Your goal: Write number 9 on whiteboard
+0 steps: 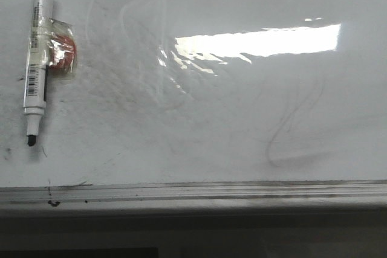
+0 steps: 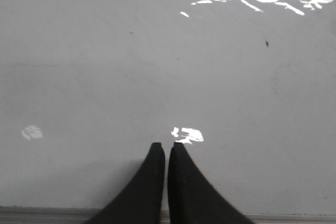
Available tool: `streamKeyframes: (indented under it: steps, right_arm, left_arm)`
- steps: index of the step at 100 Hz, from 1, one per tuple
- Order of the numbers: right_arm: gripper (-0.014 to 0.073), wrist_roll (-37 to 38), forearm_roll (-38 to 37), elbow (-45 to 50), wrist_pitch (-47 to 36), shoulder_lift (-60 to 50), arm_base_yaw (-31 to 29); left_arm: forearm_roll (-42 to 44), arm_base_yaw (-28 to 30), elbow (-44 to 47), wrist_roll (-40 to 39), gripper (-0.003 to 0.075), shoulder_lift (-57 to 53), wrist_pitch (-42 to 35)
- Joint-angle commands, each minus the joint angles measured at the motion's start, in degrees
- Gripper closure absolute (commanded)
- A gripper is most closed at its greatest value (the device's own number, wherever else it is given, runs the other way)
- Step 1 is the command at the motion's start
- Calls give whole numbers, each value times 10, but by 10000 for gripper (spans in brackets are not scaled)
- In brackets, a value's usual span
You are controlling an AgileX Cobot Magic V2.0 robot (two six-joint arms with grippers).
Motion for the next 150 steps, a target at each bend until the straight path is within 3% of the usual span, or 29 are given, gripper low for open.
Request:
streamKeyframes:
  steps: [1,56,83,133,150]
  right_arm:
    - [657,-6,-5,6,-11,-13,-4]
    - [657,-6,-5,6,-11,-13,-4]
    - [657,-6,-5,6,-14,-13,-4]
    - [657,-6,-4,6,-130,-13,-4]
    - [657,-6,4,6,-133,-13,-4]
  left_arm:
    - [2,-5,24,-5,741,-16,-25]
    - [2,-5,24,-5,741,-16,-25]
    - [15,-5,24,-5,741,-16,-65]
    - [30,-5,24,-5,741,-16,-127]
    - [30,-5,24,-5,741,-16,-127]
